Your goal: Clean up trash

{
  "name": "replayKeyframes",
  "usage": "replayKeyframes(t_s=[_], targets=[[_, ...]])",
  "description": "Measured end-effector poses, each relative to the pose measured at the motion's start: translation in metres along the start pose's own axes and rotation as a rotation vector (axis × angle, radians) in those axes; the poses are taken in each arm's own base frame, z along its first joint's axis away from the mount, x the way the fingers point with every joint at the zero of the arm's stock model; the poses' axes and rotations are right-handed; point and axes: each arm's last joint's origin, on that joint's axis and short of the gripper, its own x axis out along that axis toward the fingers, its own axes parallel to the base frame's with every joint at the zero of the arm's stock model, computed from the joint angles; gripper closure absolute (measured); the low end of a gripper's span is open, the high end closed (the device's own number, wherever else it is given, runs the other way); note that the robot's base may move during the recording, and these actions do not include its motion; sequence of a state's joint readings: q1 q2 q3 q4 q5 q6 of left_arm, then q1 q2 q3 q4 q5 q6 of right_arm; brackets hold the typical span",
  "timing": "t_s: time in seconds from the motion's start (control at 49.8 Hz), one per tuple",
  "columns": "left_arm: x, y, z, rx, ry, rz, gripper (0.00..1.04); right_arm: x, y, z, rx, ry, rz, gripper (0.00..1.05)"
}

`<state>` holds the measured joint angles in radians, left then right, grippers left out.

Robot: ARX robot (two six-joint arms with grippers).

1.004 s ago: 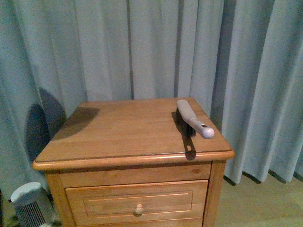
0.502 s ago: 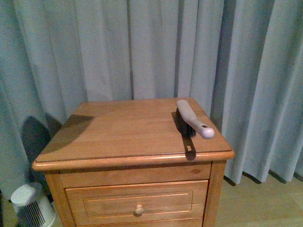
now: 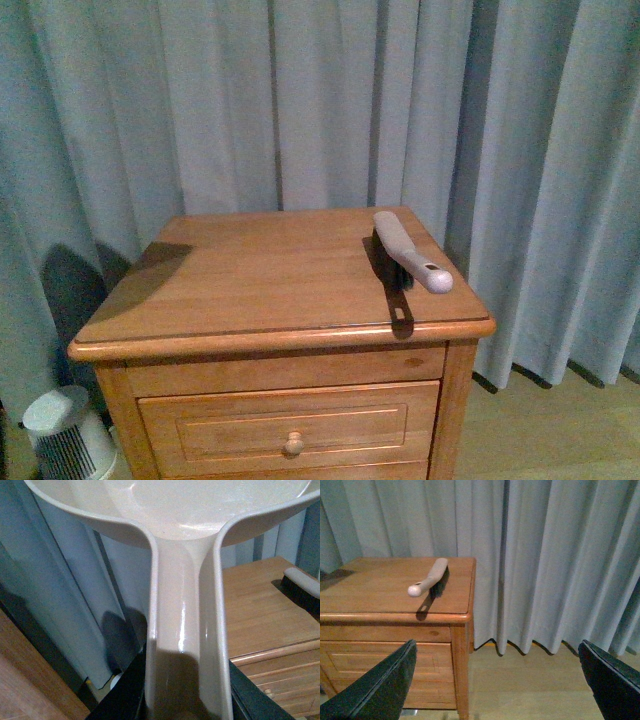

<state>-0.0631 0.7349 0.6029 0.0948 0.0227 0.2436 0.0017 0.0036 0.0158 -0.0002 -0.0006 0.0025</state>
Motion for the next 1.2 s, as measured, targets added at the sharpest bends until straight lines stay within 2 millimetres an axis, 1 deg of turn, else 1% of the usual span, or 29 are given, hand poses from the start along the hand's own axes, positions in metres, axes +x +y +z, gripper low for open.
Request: replayKeyframes(t_s=[0.161,0.181,0.221,0.261,0.321,0.361,0.382,0.502,0.542,0.562,0.643,0.703,0.743,0.783,0.803,0.843,0.904,0.924,0.964,1.004,1.064,1.205], targets=[[0.000,0.000,0.000,-0.002,0.000,0.000,0.78,0.000,0.000,0.000,0.000,0.000,0.000,0.07],[0.000,0.000,0.000,-0.002,0.000,0.000,0.78,0.001,0.000,-0.002,0.009,0.036,-0.033,0.07],[0.000,0.000,0.000,-0.002,0.000,0.000,0.78,0.002,0.001,-0.002,0.034,0.213,-0.165,0.07],[0.000,0.000,0.000,-0.002,0.001,0.001,0.78,0.006,0.002,-0.001,0.035,0.279,-0.204,0.07],[0.000,0.000,0.000,-0.002,0.000,0.000,0.78,0.014,0.003,0.002,0.042,0.326,-0.210,0.07],[0.000,0.000,0.000,-0.002,0.001,-0.001,0.78,0.024,0.005,0.009,0.055,0.334,-0.198,0.07],[0.000,0.000,0.000,-0.002,0.001,0.000,0.78,0.025,0.005,0.010,0.058,0.333,-0.196,0.07],[0.000,0.000,0.000,-0.002,0.001,0.000,0.78,0.059,0.012,0.041,0.103,0.317,-0.149,0.07],[0.000,0.000,0.000,-0.002,0.001,0.000,0.78,0.073,0.015,0.053,0.105,0.316,-0.136,0.07],[0.000,0.000,0.000,-0.002,0.001,0.000,0.78,0.077,0.016,0.055,0.105,0.316,-0.133,0.07],[0.000,0.000,0.000,-0.002,0.002,0.000,0.78,0.110,0.024,0.076,0.112,0.336,-0.115,0.07],[0.000,0.000,0.000,-0.002,0.001,0.000,0.78,0.129,0.028,0.086,0.117,0.356,-0.107,0.07],[0.000,0.000,0.000,-0.002,0.001,0.000,0.78,0.146,0.032,0.091,0.119,0.378,-0.107,0.07],[0.000,0.000,0.000,-0.002,0.002,0.001,0.78,0.172,0.038,0.102,0.126,0.405,-0.106,0.07],[0.000,0.000,0.000,-0.002,0.002,0.001,0.78,0.178,0.039,0.104,0.126,0.411,-0.108,0.07],[0.000,0.000,0.000,-0.002,0.002,0.000,0.78,0.203,0.046,0.113,0.127,0.434,-0.116,0.07],[0.000,0.000,0.000,-0.002,0.002,0.000,0.78,0.224,0.052,0.117,0.132,0.465,-0.116,0.07],[0.000,0.000,0.000,-0.002,0.002,0.000,0.78,0.228,0.053,0.117,0.136,0.472,-0.117,0.07],[0.000,0.000,0.000,-0.002,0.002,0.000,0.78,0.242,0.058,0.116,0.145,0.503,-0.121,0.07],[0.000,0.000,0.000,-0.002,0.002,0.001,0.78,0.256,0.062,0.113,0.152,0.539,-0.126,0.07],[0.000,0.000,0.000,-0.002,0.002,0.000,0.78,0.271,0.067,0.107,0.166,0.582,-0.134,0.07],[0.000,0.000,0.000,-0.002,0.002,0.000,0.78,0.298,0.078,0.089,0.201,0.668,-0.142,0.07]])
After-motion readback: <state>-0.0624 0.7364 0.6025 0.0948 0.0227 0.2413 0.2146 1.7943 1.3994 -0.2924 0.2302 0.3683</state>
